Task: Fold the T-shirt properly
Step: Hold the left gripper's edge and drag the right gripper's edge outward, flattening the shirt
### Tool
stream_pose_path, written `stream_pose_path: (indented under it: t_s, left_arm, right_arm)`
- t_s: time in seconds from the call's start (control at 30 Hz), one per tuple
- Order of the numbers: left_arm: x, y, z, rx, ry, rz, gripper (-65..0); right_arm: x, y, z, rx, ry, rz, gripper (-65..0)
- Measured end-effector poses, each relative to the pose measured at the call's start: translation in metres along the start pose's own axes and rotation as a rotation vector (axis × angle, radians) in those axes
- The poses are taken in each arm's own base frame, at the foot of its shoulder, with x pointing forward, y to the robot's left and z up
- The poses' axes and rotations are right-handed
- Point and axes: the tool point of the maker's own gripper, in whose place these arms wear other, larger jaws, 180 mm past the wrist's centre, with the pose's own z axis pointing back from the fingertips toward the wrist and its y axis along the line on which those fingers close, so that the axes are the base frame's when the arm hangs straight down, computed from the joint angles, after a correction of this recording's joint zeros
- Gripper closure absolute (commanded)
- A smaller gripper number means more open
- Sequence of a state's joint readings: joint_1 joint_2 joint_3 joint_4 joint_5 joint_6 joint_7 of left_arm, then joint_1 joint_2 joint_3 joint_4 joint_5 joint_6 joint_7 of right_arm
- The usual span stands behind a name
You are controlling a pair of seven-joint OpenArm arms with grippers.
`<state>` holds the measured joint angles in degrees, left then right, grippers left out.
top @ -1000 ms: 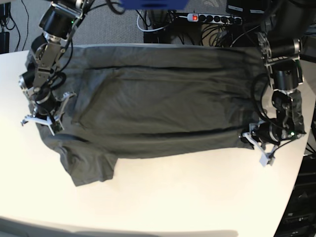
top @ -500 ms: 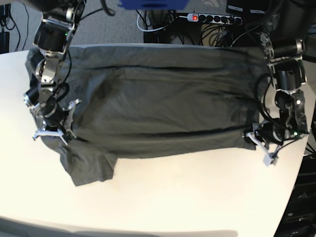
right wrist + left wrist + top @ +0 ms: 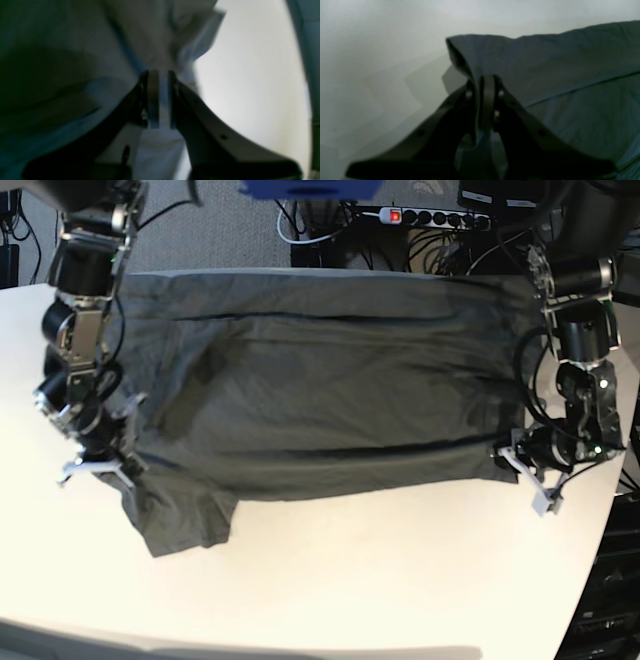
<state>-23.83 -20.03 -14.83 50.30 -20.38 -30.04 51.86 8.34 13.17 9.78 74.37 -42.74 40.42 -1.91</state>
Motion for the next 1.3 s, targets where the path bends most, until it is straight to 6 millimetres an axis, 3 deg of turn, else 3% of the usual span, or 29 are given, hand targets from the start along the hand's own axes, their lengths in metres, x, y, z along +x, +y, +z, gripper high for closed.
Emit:
stream_pose_path:
  t_s: [0.13, 0.5, 0.87, 1.3]
  left_arm:
    - [0.0, 0.0, 0.0, -0.001, 0.0, 0.0, -4.2]
    - [0.0, 0.0, 0.0, -0.001, 0.0, 0.0, -4.2]
    - [0.0, -0.002, -0.001, -0.003, 0.0, 0.001, -4.2]
    - [0.0, -0.002, -0.001, -0.002, 0.0, 0.005, -4.1]
  right_arm:
    - [-0.01, 0.001, 0.002, 0.001, 0.039, 0.021, -2.2]
    - [-0.008, 0.002, 0.001, 0.002, 0.032, 0.018, -2.0]
    - [-0.021, 0.018, 0.004, 0.033, 0.056, 0.02, -1.5]
    - [-0.015, 0.006, 0.003, 0.012, 0.052, 0.021, 0.0]
